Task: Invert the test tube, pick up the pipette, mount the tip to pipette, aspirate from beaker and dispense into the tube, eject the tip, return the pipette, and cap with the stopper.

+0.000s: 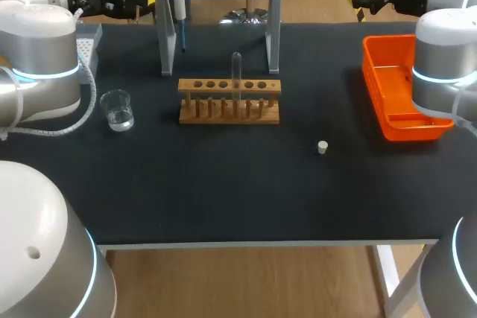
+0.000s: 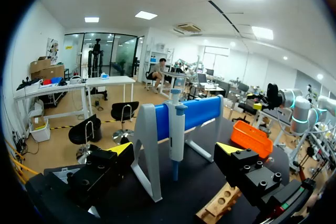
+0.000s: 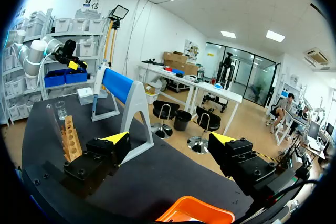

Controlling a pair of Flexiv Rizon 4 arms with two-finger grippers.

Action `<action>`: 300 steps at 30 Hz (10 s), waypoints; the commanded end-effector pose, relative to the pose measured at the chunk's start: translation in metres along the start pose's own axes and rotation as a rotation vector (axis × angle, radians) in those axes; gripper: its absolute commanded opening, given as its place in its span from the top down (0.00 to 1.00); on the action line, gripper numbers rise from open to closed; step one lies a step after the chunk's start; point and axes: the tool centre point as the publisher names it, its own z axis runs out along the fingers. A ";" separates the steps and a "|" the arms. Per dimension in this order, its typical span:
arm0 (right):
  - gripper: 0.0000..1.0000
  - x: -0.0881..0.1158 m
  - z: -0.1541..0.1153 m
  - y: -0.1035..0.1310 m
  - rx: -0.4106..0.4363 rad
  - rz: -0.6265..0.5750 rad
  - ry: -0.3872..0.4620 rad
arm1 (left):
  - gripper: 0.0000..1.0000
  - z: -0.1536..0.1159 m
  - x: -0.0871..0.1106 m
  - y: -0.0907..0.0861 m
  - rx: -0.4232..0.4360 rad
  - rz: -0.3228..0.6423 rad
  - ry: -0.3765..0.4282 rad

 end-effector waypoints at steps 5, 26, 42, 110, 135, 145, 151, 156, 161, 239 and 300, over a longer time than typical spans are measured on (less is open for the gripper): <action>0.00 0.000 0.000 0.000 0.003 0.000 0.001 | 0.00 0.001 0.000 0.001 0.003 0.001 -0.001; 0.00 0.133 -0.045 -0.006 -0.087 -0.026 0.284 | 0.00 0.001 0.000 0.001 0.003 0.001 -0.001; 0.00 0.249 -0.058 -0.031 -0.136 -0.043 0.493 | 0.00 0.001 0.000 0.001 0.003 0.001 -0.001; 0.00 0.255 -0.042 -0.027 -0.155 -0.089 0.557 | 0.00 -0.046 0.210 0.130 0.013 0.254 0.098; 0.00 0.292 0.052 0.000 -0.324 -0.051 0.943 | 0.00 -0.046 0.210 0.130 0.013 0.254 0.098; 0.00 0.304 0.055 -0.007 -0.343 -0.034 0.977 | 0.00 -0.046 0.210 0.130 0.013 0.254 0.098; 0.10 0.313 0.059 -0.006 -0.360 -0.013 0.980 | 0.00 -0.046 0.210 0.130 0.013 0.254 0.098; 0.20 0.322 0.059 -0.006 -0.367 -0.007 0.968 | 0.00 -0.046 0.210 0.130 0.013 0.254 0.098; 0.29 0.330 0.060 -0.008 -0.367 -0.010 0.965 | 0.00 -0.046 0.210 0.130 0.013 0.254 0.098; 1.00 0.334 0.065 0.020 -0.344 0.027 0.960 | 0.00 -0.046 0.210 0.130 0.013 0.254 0.098; 1.00 0.322 0.004 0.052 -0.385 -0.007 0.902 | 0.00 -0.046 0.210 0.130 0.013 0.254 0.098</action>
